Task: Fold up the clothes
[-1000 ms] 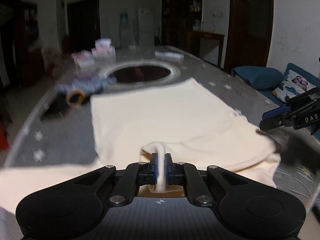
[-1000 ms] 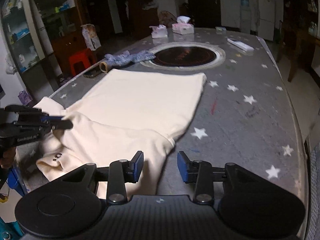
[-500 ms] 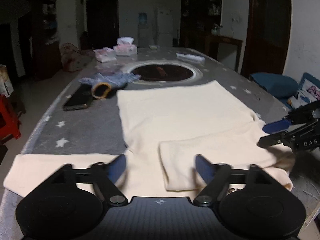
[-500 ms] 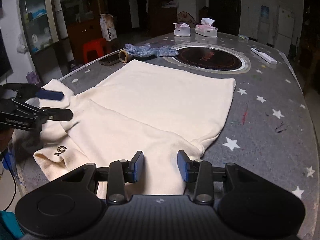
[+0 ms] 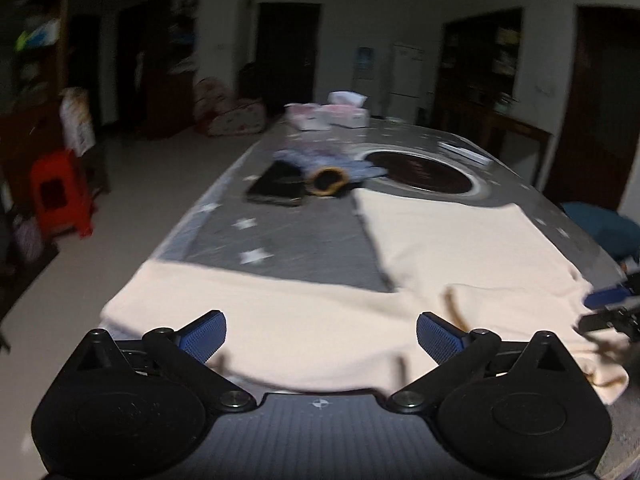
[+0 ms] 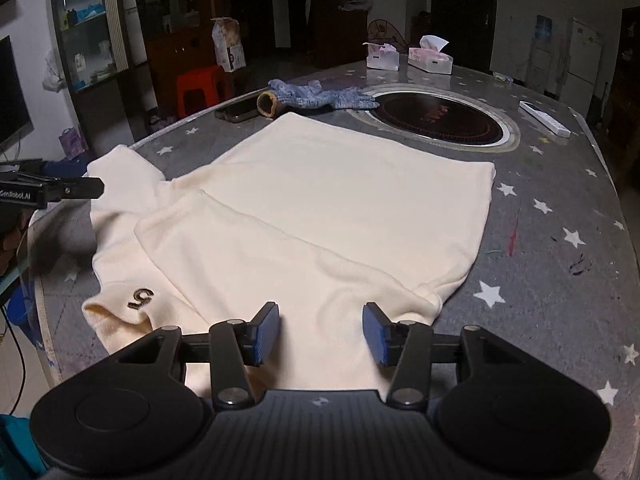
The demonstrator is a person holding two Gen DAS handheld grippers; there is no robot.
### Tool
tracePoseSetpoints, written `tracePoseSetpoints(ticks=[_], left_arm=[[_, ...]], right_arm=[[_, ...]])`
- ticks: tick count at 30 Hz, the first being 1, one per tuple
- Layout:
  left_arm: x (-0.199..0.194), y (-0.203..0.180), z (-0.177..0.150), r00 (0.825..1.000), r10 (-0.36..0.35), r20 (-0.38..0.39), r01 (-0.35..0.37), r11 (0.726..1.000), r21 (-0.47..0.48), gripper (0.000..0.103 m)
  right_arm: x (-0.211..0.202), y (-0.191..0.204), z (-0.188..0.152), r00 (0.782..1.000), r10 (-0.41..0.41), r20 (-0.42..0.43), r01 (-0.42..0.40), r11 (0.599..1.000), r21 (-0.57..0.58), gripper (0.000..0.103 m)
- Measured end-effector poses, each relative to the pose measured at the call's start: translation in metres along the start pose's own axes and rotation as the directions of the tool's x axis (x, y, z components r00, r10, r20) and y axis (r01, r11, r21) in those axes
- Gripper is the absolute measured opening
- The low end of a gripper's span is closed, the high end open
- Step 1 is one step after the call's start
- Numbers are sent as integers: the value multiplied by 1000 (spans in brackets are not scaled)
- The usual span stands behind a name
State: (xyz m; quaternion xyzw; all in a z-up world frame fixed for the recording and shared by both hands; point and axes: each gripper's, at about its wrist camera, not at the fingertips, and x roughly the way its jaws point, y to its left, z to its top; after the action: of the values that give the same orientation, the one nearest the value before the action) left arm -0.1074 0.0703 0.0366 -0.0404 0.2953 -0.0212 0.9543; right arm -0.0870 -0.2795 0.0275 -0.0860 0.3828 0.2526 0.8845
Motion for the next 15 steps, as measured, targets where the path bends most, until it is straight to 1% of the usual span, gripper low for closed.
tracePoseSetpoints(ticks=[3, 5, 8, 11, 12, 14, 15], left_arm=[[0, 26, 1, 995, 95, 11, -94, 992, -80, 103], [2, 45, 2, 991, 133, 3, -132, 981, -145, 103], [7, 70, 4, 986, 166, -16, -165, 955, -247, 103], [13, 87, 5, 987, 161, -17, -159, 938, -307, 102], [15, 90, 6, 986, 166, -14, -162, 936, -314, 102], [20, 95, 7, 987, 159, -21, -157, 935, -319, 94], [22, 96, 7, 988, 151, -26, -152, 937, -316, 89]], right_arm=[[0, 2, 1, 1000, 0, -3, 0, 1000, -5, 47], [1, 4, 1, 1000, -1, -6, 1, 1000, -7, 48], [1, 4, 0, 1000, -1, -7, 1, 1000, -3, 49], [2, 5, 1, 1000, -3, -8, 3, 1000, -3, 49], [2, 5, 1, 1000, -4, -8, 4, 1000, -3, 49], [2, 6, 1, 1000, -4, -7, 4, 1000, -2, 49], [2, 6, 2, 1000, -4, -7, 4, 1000, -3, 49]])
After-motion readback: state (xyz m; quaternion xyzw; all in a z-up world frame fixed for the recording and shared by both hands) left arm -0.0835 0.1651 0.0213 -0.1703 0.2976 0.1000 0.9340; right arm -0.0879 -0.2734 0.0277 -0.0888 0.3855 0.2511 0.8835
